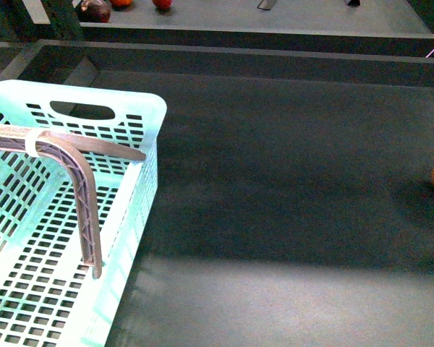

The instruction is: Pick apple with right arm and hold basket with left

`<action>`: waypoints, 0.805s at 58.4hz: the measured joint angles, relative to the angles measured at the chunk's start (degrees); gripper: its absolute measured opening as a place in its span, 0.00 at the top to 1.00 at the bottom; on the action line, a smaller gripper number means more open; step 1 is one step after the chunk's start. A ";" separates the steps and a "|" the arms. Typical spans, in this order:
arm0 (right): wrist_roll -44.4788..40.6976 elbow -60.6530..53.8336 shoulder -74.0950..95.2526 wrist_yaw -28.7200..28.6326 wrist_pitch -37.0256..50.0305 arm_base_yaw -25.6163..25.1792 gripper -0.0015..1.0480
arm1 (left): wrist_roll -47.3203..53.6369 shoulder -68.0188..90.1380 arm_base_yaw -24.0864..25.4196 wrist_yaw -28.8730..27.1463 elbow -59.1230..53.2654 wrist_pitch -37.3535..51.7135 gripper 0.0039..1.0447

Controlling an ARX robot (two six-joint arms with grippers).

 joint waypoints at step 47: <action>0.00 0.00 0.00 0.00 0.00 0.00 0.09 | -5.01 12.37 -6.23 -2.38 10.80 -2.16 0.95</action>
